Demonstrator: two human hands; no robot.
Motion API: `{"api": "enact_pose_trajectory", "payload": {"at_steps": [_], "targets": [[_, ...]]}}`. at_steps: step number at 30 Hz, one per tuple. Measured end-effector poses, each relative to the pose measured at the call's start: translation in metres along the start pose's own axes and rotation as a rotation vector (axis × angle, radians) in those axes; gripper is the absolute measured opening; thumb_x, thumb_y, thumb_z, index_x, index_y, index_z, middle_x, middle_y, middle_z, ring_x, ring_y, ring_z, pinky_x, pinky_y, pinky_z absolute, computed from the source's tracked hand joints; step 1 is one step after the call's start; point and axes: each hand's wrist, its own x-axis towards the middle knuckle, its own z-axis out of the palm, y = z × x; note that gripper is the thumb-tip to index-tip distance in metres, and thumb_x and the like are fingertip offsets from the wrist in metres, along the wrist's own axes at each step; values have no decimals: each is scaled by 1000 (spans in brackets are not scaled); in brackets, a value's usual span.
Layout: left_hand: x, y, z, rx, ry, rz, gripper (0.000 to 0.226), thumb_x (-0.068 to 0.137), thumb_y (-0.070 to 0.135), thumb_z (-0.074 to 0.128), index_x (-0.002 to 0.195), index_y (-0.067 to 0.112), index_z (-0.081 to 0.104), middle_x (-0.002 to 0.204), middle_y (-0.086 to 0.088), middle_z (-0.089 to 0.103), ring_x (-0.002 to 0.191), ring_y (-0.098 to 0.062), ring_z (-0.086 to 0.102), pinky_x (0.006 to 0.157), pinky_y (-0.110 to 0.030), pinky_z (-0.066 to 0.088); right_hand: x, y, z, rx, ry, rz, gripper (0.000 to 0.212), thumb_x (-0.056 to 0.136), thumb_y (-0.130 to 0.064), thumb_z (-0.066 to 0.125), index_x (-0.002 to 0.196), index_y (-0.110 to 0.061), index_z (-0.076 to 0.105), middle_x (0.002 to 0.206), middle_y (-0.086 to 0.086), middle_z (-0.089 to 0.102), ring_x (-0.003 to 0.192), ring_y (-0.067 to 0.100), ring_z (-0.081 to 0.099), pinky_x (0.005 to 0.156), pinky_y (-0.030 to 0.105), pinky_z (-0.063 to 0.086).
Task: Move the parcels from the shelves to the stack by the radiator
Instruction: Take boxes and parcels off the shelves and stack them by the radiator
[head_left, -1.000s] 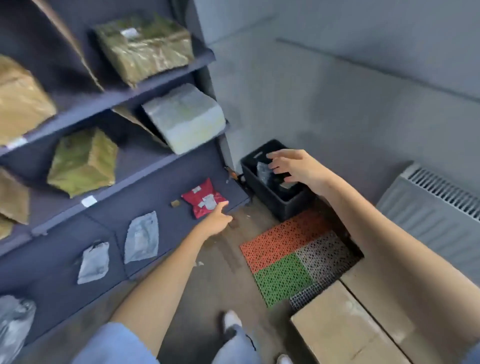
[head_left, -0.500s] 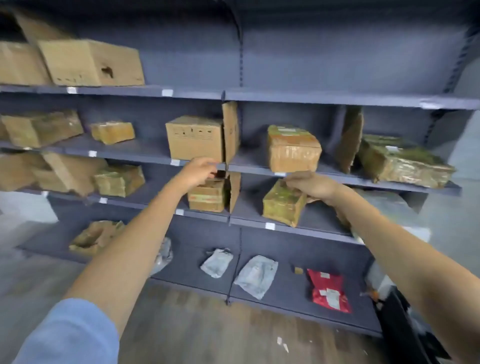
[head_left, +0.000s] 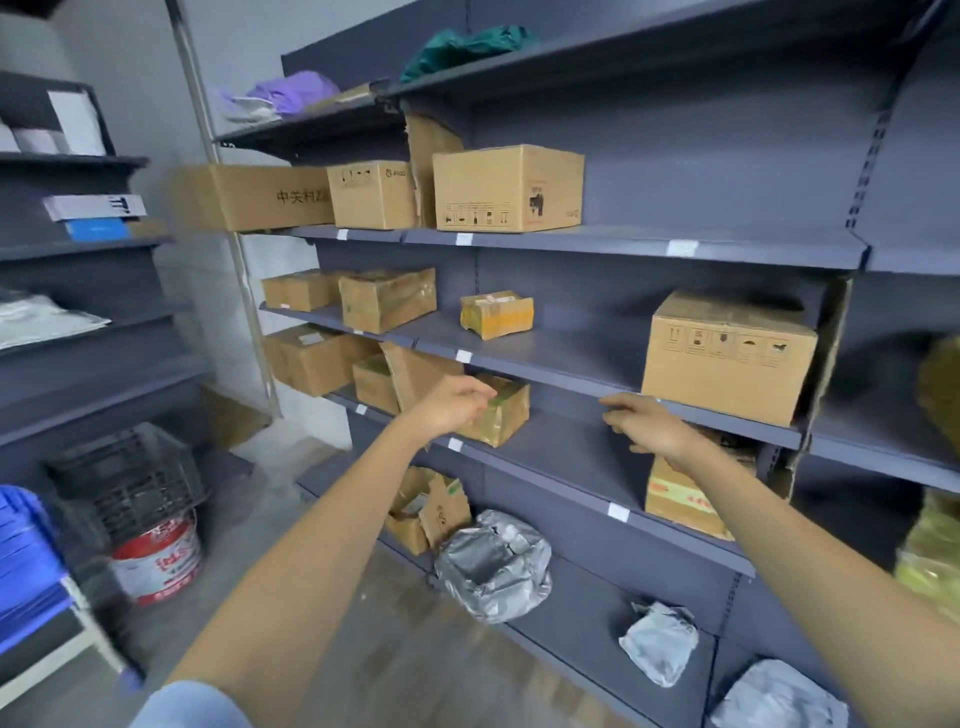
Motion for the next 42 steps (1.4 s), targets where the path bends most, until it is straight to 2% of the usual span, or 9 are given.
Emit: {"api": "enact_pose_trajectory", "payload": {"at_steps": [3,15,21,26,29,31,35,39,42], "targets": [[44,-13,-12,-10,-6,5,33,100,10,36,126,7,55,131,-10,55,102,-13,51,72,-18,42,54,-15,10,44,60,-49,36,95,-10,44,130,-8,51,104,6,48,96,18,45,92,32,40],[274,0,-146,67,186,82,33,99,12,37,126,10,57,137,-6,52,126,-23,47,92,-31,42,290,-138,-14,2,218,-269,40,96,-16,43,136,-17,44,139,6,46,128,20,43,98,25,33],[385,-27,-208,-3,266,102,35,99,14,41,132,8,51,140,-8,48,130,-21,43,111,-33,34,386,-172,24,1,304,-307,54,95,-14,42,147,-19,25,147,3,40,137,20,34,109,29,27],[481,-20,-230,-149,280,216,43,101,24,33,142,12,36,150,-5,35,137,-23,34,114,-33,28,435,-181,60,-2,447,-346,56,94,-6,42,146,-19,24,128,-9,45,124,8,39,88,10,27],[527,-9,-242,-271,225,239,47,101,33,29,146,16,30,152,-2,31,138,-23,33,114,-35,28,456,-199,68,45,579,-324,59,96,-8,42,148,-11,14,147,4,33,139,19,28,93,13,25],[553,-2,-249,-322,157,250,51,100,39,28,147,18,27,152,-2,32,138,-22,33,113,-35,27,467,-213,69,100,688,-296,56,98,-15,39,149,-11,14,150,6,31,139,22,28,99,20,25],[582,1,-249,-364,-21,273,62,93,57,21,139,21,42,139,-2,51,127,-23,47,110,-42,35,481,-230,74,288,825,-219,37,101,-31,25,129,-19,45,137,5,47,130,25,40,101,31,31],[572,-2,-264,-436,59,316,64,91,60,25,128,14,50,122,-6,61,109,-25,58,100,-43,46,474,-236,76,270,1086,-158,39,98,-33,23,92,-9,54,97,3,54,92,22,49,80,31,34],[571,-8,-286,-641,56,305,48,98,50,28,89,13,58,82,-5,61,62,-13,63,60,-23,54,449,-234,60,441,1190,-217,48,96,-36,25,72,-12,59,75,5,61,66,18,54,66,28,41]]}}
